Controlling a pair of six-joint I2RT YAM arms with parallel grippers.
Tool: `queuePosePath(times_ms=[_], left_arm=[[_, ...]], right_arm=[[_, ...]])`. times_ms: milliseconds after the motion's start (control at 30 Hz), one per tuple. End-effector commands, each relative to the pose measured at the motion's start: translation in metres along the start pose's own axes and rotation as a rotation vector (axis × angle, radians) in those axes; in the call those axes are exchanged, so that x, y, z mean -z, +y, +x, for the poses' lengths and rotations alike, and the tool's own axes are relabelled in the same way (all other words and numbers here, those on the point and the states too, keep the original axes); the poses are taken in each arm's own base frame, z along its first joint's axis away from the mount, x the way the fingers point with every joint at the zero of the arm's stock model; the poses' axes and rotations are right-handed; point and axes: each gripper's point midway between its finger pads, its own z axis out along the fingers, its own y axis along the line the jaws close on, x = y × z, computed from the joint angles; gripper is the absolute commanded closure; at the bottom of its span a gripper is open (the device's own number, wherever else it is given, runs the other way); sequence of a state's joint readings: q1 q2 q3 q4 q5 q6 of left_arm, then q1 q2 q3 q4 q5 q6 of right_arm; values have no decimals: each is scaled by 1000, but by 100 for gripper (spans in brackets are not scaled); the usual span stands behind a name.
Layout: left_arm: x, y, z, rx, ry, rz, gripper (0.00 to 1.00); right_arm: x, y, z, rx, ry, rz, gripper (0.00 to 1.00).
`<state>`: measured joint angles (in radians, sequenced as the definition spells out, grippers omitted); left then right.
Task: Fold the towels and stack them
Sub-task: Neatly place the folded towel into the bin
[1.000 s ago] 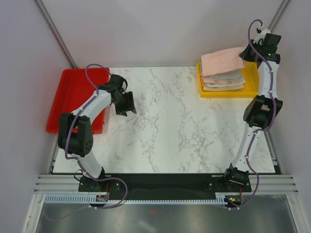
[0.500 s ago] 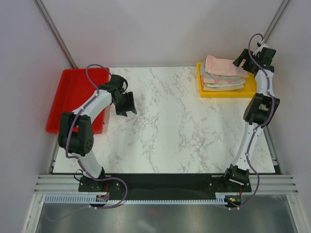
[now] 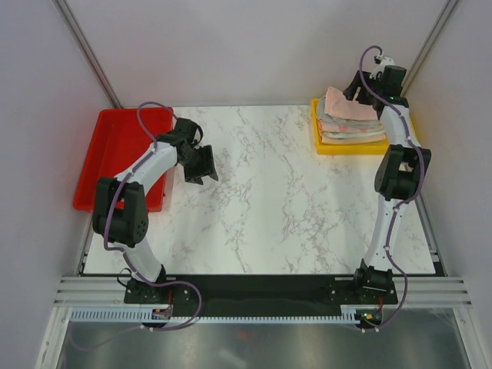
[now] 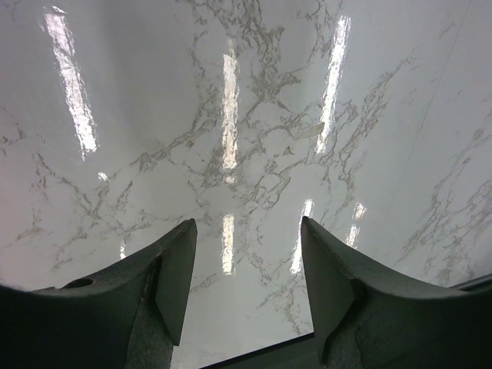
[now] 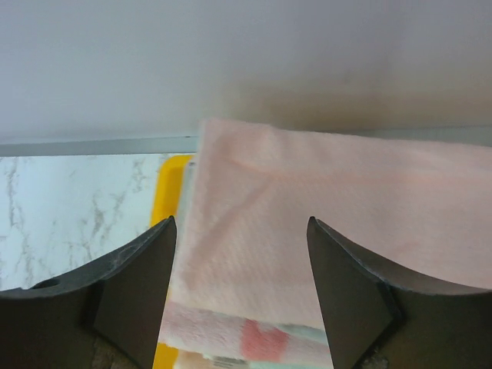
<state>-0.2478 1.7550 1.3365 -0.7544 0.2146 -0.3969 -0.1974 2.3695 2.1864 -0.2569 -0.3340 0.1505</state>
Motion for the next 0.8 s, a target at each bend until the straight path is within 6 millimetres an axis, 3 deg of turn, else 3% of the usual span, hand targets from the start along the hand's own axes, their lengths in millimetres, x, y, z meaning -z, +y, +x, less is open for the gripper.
queuePosePath(times_ms=[0,33,133,167,267,433,667,767], left_arm=[[18,-18,-12,-63,-50,67,36],[17,-19,-12,-63,-48,72,36],[17,-20,-11,-64,-44,77,36],[18,-21,-12,-64,-47,81,36],[17,-22,-12,-67,-44,84,36],[15,-22,-11,-61,-37,87,36],[13,-22,-10,-57,-30,91,36],[12,-22,-9,-56,-26,93,36]], right_arm=[[-24,26,7,32,-30,-56,24],[-35,28,23,23,-10,-75,24],[-51,54,43,37,16,-174,27],[-53,68,53,56,38,-217,27],[-52,80,72,76,76,-224,27],[-46,88,73,55,83,-228,30],[-35,133,66,41,67,-299,31],[-35,132,69,28,73,-285,30]])
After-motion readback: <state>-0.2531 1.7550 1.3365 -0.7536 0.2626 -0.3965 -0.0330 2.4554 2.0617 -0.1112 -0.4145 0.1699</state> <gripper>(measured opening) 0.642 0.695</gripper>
